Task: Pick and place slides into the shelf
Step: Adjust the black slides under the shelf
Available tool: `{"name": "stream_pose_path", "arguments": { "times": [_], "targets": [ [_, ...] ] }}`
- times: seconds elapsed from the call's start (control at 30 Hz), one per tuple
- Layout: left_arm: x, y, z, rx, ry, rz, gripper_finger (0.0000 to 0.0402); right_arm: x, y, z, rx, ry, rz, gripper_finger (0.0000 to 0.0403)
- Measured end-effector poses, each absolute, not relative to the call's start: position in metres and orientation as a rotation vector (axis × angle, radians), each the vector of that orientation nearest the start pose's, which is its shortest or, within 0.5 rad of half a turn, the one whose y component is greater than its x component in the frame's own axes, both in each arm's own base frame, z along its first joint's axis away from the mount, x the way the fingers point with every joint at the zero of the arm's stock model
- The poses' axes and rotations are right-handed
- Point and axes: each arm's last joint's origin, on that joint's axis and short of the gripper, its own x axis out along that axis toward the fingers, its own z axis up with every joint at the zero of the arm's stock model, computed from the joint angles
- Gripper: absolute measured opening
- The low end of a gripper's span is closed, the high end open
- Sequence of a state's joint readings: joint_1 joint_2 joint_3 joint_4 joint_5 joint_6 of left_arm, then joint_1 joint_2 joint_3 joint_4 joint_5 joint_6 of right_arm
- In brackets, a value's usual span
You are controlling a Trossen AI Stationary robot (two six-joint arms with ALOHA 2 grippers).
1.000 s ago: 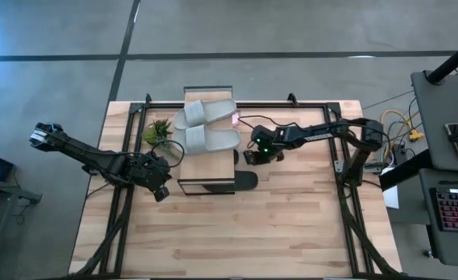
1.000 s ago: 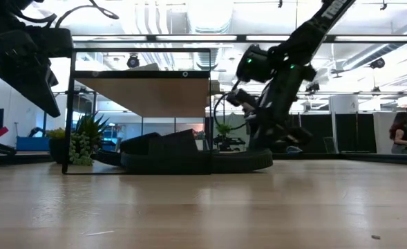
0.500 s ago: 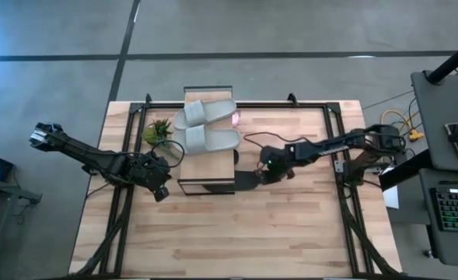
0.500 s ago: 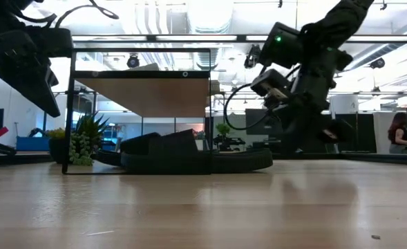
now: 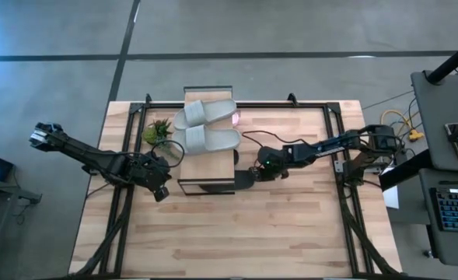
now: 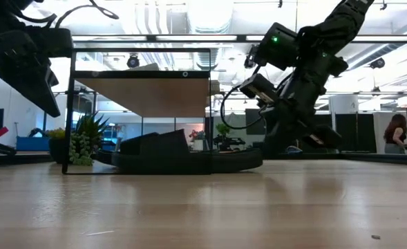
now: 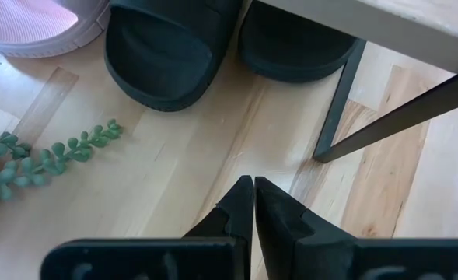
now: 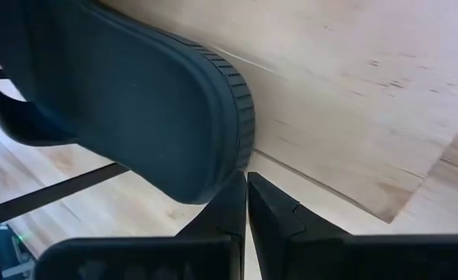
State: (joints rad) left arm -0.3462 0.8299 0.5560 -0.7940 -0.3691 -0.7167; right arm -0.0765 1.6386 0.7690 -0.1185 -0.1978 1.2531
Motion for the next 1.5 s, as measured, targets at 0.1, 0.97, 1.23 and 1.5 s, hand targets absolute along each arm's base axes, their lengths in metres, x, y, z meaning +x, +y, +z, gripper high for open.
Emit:
{"name": "stream_pose_path", "arguments": {
  "times": [0.1,0.97,1.23,1.5],
  "targets": [
    [0.135,-0.038,0.207,-0.283,0.927,0.369,0.0000,0.296,-0.017,0.140,1.275,0.918,-0.514,0.0009],
    [0.135,-0.038,0.207,-0.286,0.921,0.367,0.0000,0.324,-0.013,0.131,1.226,0.875,-0.446,0.0009],
    [0.136,-0.038,0.207,-0.287,0.919,0.367,0.0000,0.338,-0.015,0.134,1.199,0.858,-0.425,0.0009],
    [0.135,-0.038,0.207,-0.289,0.922,0.364,0.0000,0.346,-0.015,0.133,1.194,0.860,-0.417,0.0009]
  ]
}}
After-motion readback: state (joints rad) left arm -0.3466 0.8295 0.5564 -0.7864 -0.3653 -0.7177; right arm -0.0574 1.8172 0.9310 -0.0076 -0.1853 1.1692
